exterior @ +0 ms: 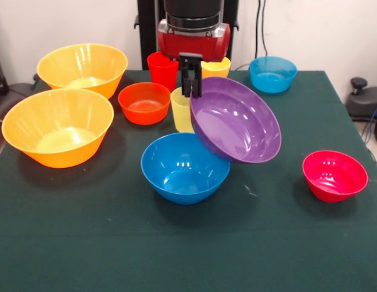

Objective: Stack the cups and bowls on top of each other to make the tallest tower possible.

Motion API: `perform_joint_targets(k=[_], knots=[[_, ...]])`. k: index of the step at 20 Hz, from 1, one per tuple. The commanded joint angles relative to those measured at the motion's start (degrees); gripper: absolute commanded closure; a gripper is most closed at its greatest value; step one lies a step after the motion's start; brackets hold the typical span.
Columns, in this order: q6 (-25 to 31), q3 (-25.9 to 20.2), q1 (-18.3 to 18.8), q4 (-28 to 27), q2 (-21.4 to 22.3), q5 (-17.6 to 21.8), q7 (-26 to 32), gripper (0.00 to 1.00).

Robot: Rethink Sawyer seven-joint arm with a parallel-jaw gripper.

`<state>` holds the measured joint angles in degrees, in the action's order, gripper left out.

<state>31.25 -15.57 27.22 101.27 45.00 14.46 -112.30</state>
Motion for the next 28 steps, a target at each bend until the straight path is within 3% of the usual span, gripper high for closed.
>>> perform_joint_targets(k=[1,6,13,20,28], knots=[[1.32,-6.37,2.23,-2.6,-1.38,5.19,10.88,1.0],[7.18,-9.05,3.53,-4.91,-0.16,4.22,12.33,1.0],[10.26,-11.89,5.09,-7.26,-0.74,3.82,12.68,1.0],[6.22,-9.5,4.89,-6.79,-3.29,8.51,10.5,1.0],[2.93,-10.57,9.19,-2.1,-2.76,10.74,11.3,1.0]])
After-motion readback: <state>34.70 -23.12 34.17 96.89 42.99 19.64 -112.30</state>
